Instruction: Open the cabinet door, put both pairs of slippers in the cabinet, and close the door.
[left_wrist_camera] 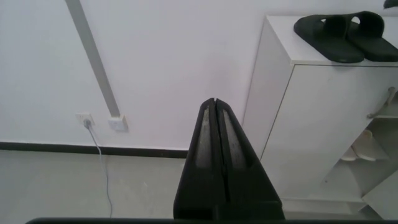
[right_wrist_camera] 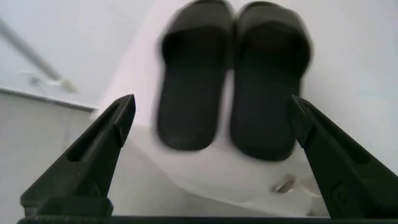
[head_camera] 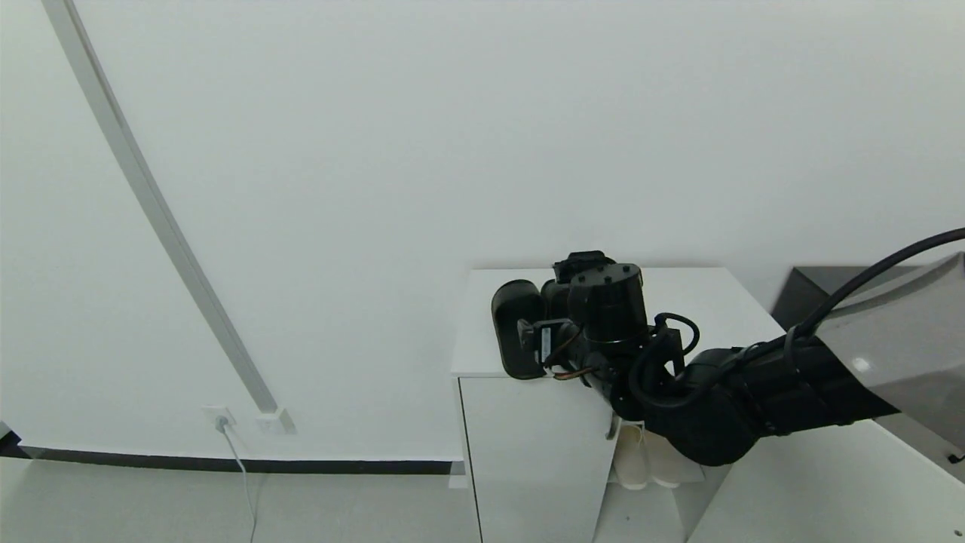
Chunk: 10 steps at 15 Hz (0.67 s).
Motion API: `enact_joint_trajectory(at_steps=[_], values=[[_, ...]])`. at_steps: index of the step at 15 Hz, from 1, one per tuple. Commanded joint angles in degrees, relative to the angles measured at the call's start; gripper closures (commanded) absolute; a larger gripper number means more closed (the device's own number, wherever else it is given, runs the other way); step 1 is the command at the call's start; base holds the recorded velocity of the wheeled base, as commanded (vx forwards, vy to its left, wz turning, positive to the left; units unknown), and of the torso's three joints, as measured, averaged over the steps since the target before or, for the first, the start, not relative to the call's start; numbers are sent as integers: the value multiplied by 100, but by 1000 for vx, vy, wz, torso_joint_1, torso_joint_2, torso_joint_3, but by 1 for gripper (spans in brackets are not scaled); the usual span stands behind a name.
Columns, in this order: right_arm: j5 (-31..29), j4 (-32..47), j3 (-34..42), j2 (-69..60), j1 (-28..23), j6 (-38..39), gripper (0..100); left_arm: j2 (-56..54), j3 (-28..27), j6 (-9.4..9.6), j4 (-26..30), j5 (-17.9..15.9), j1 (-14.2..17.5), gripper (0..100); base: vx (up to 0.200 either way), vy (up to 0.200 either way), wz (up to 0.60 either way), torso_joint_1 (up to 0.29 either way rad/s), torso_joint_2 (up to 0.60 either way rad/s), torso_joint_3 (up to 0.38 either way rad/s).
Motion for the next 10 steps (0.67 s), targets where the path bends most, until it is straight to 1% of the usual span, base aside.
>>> enact_joint_trajectory(at_steps=[1,2,4,6,9,10], values=[[-187,-22,31,254,34,12,0,9,0,-1,-1,1,0,100,200,0,0,12,7,2],[-442,-40,31,412,34,39,0,9,0,-1,-1,1,9,100,200,0,0,12,2,7],[-486,-92,49,632,34,100,0,9,0,-1,-1,1,9,100,200,0,0,0,0,5],[-477,-242,-22,869,25,109,0,9,0,-1,-1,1,9,100,0,0,0,0,0,0],[-468,-339,-294,1220,-36,109,0,9,0,-1,-1,1,9,100,0,0,0,0,0,0],[-460,-488,-443,1405,-80,92,0,9,0,-1,-1,1,9,100,0,0,0,0,0,0]])
